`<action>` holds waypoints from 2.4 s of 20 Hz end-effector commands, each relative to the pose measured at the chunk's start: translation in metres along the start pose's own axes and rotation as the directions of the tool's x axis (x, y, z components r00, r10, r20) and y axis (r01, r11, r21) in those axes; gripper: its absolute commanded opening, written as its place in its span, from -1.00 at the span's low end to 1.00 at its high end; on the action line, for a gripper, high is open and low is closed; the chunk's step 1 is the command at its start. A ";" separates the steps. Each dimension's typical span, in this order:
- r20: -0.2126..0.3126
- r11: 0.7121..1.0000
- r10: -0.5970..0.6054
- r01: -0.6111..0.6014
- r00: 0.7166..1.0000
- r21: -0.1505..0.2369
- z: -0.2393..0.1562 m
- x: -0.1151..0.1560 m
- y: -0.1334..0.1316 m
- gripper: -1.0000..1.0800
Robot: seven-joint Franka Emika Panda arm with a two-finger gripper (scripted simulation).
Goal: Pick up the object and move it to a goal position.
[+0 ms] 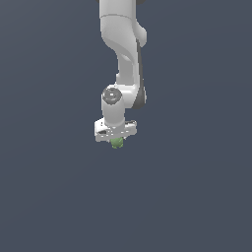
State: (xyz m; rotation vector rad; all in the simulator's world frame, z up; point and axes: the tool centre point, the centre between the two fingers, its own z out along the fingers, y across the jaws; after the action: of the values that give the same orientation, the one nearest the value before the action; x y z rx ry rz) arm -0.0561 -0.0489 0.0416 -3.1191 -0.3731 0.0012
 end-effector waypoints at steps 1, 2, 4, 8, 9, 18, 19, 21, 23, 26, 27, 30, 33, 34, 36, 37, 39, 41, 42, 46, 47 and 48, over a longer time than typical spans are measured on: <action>-0.001 1.000 0.000 0.000 1.000 0.000 -0.003 0.003 0.004 -1.00; -0.001 1.000 0.000 0.000 1.000 0.000 -0.005 0.005 0.006 -1.00; -0.001 1.000 0.000 0.000 1.000 0.000 -0.009 0.010 0.011 -1.00; -0.001 1.000 0.000 0.000 1.000 0.000 -0.019 0.022 0.024 -1.00; -0.001 1.000 0.000 0.000 1.000 0.000 -0.022 0.026 0.028 -1.00; -0.001 1.000 0.000 0.000 1.000 0.000 -0.055 0.065 0.070 -1.00; -0.001 1.000 0.000 0.000 1.000 0.000 -0.058 0.070 0.075 -1.00; -0.001 1.000 0.000 0.000 1.000 0.000 -0.065 0.078 0.084 -1.00; -0.001 1.000 0.000 0.000 1.000 0.000 -0.071 0.086 0.092 -1.00; -0.001 1.000 0.000 0.000 1.000 0.000 -0.081 0.098 0.104 -1.00; -0.001 1.000 0.000 0.000 1.000 0.000 -0.083 0.102 0.108 -1.00; -0.001 1.000 0.000 0.000 1.000 0.000 -0.092 0.112 0.119 -1.00; -0.001 1.000 0.000 0.000 1.000 0.000 -0.099 0.122 0.129 -1.00; -0.001 1.000 0.000 0.000 1.000 0.000 -0.101 0.125 0.132 -1.00; -0.001 1.000 0.000 0.000 1.000 0.000 -0.106 0.131 0.138 -1.00; -0.001 1.000 0.000 0.000 1.000 0.000 -0.108 0.134 0.141 -1.00; -0.001 1.000 0.000 0.000 1.000 0.000 -0.112 0.139 0.147 -1.00; -0.001 1.000 0.000 0.000 1.000 0.000 -0.115 0.144 0.151 -1.00; -0.001 1.000 0.000 0.000 1.000 0.000 -0.117 0.146 0.153 -1.00; -0.001 1.000 0.000 0.000 1.000 0.000 -0.122 0.153 0.160 -1.00; -0.001 1.000 0.000 0.000 1.000 0.000 -0.122 0.154 0.161 -1.00; -0.001 1.000 0.000 0.000 1.000 0.000 -0.123 0.156 0.162 -1.00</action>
State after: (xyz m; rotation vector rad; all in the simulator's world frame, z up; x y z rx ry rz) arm 0.1309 -0.1686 0.1631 -3.1194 -0.3722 0.0003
